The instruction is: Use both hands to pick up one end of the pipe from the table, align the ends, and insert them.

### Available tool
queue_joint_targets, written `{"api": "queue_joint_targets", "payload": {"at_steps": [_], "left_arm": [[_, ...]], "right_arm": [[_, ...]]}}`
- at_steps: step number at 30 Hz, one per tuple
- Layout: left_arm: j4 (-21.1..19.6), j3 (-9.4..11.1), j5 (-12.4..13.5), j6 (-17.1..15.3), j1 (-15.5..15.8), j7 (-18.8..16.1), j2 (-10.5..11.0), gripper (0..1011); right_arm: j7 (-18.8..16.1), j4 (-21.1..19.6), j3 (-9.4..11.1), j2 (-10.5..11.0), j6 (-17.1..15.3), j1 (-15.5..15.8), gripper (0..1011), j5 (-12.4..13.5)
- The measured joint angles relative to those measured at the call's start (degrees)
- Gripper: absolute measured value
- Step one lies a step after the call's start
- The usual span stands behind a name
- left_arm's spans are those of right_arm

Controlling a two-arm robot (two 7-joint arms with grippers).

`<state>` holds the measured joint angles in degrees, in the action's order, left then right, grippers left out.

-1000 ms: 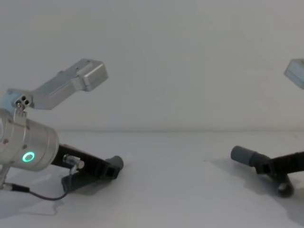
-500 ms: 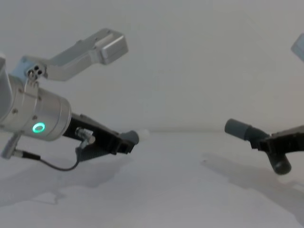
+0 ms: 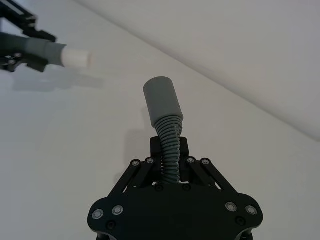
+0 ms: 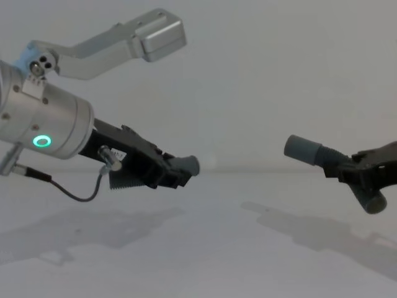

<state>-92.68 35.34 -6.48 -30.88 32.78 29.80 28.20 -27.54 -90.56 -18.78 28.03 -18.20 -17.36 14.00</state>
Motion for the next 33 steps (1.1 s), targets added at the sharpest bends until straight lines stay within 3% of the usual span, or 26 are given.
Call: {"api": "queue_joint_targets", "payload": {"at_steps": [13,20,33], "left_arm": [[-1.01,1.75,-0.29,7.12,2.15,8.17,4.33,365],[-1.02,2.09,-1.05,10.59,2.92,10.85,5.69,365],[-0.4,3.2,-2.25,14.96,4.37,14.54,6.79,365]], "right_arm": [[-10.71,1.44,-1.79,5.71,8.56,-1.74,174,1.01],[-16.8,2.55,-2.94,8.44,13.94,-2.87,174,1.65],[-25.4,3.92,-4.43,11.65,21.87,-4.37,174,3.34]]}}
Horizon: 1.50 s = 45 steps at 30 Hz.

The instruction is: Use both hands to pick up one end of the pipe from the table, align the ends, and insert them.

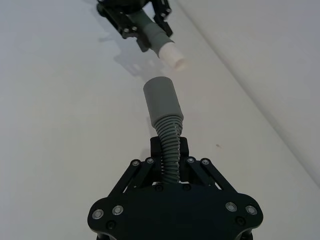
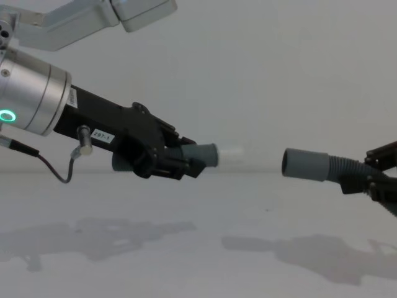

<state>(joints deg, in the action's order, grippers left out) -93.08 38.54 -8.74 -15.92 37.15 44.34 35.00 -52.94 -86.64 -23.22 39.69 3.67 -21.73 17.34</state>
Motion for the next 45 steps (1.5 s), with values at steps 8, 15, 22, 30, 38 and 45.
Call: {"api": "queue_joint_targets", "payload": {"at_steps": [8,15,22,30,38,45], "left_arm": [[0.54,1.09,-0.92,1.8,0.6,1.94,-0.3,365],[0.9,2.08,-1.74,2.81,0.94,3.35,-0.8,365],[1.07,2.79,-2.41,3.27,1.16,4.14,-0.92,365],[1.29,3.23,-3.2,3.39,1.37,4.61,-0.91,365],[1.72,3.56,-3.86,3.44,1.69,4.87,-0.85,365],[2.04,3.86,-4.24,3.37,2.04,5.01,-0.65,365]], "right_arm": [[-2.0,-0.59,-0.59,1.32,1.89,-0.09,174,0.39],[-2.3,-1.18,-1.1,1.97,2.14,-0.13,174,0.39],[-2.32,-1.52,-1.55,2.33,2.04,-0.35,174,0.27],[-2.16,-1.58,-2.14,2.53,1.66,-0.68,174,0.01],[-1.86,-1.12,-2.85,2.52,1.09,-1.35,174,-0.17],[-1.76,-0.25,-3.52,2.26,0.73,-2.23,174,-0.45]]}}
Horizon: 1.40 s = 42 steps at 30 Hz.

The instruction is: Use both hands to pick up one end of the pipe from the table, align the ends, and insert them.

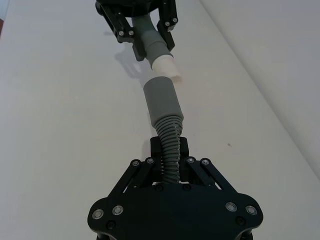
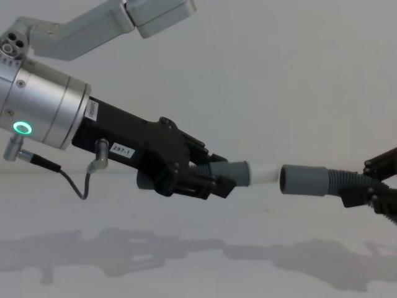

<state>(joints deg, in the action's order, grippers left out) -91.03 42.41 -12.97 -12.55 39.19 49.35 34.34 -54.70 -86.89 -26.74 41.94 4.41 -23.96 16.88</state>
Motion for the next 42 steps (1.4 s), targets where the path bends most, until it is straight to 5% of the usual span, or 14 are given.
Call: {"api": "queue_joint_targets", "payload": {"at_steps": [42], "left_arm": [[3.07,2.71,-1.89,-1.25,2.33,0.1,-1.13,365]], "right_arm": [[0.34,3.88,-3.1,-1.42,-0.46,-3.53,173,0.49]]}}
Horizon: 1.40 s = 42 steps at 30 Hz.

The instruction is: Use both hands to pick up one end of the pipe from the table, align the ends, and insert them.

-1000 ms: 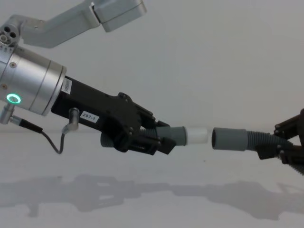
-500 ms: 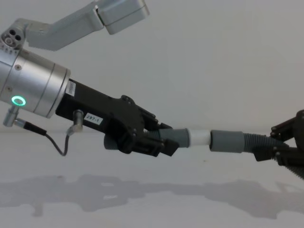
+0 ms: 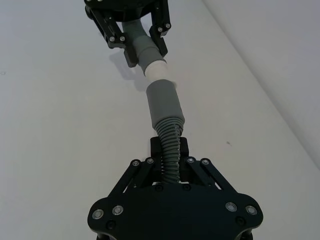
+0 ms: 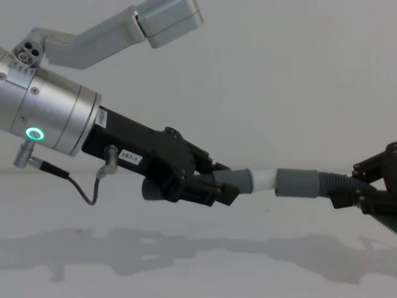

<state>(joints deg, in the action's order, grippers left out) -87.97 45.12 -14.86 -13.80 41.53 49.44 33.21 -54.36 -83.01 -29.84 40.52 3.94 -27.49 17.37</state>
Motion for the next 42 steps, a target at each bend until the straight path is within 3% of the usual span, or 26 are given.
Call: {"api": "queue_joint_targets", "payload": {"at_steps": [42], "left_arm": [[-1.1,1.36,-1.33,0.57,0.41,-1.21,1.03,365]], "right_arm": [[0.08,1.68,-1.64,-0.29,-0.76,-1.79,173,2.69]]}}
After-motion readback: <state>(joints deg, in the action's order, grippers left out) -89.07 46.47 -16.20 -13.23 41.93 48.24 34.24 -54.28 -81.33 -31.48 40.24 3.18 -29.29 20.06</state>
